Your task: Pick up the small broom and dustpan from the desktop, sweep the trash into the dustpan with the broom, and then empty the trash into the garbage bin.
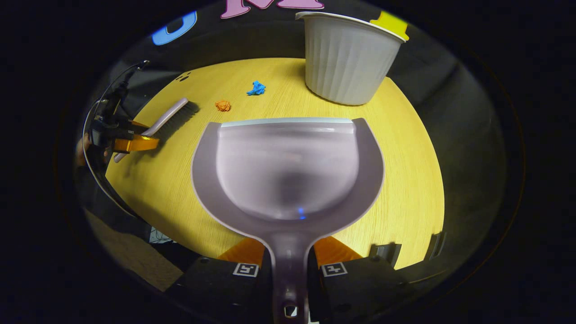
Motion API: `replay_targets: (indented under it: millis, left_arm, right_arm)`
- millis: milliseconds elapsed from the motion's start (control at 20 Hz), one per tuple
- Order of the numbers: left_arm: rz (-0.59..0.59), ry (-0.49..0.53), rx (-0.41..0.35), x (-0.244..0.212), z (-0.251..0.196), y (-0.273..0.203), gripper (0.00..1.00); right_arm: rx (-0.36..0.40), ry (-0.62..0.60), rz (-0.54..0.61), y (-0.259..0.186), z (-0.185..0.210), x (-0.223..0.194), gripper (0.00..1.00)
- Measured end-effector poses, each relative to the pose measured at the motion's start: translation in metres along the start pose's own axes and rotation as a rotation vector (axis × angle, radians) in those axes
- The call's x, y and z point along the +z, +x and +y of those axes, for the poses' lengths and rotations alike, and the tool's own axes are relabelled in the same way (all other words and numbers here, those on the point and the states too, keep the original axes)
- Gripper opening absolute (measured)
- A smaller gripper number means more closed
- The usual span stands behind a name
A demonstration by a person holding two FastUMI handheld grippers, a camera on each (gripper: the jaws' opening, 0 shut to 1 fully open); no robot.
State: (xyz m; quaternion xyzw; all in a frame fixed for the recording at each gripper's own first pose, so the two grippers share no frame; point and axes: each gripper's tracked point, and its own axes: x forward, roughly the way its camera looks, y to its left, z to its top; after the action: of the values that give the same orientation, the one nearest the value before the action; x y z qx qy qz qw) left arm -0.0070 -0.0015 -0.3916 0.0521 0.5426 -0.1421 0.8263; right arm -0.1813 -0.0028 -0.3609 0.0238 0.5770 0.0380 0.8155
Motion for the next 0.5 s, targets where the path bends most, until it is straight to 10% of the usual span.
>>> replay_targets:
  millis: [350,500]
  left_arm:
    - [0.024,-0.028,-0.013,-0.002,0.005,0.016,0.30]
    - [-0.041,-0.005,-0.012,0.024,0.009,0.015,0.25]
  right_arm:
    - [0.016,-0.046,0.004,-0.002,-0.001,0.008,0.36]
    - [0.044,-0.159,0.075,0.000,0.000,0.012,0.36]
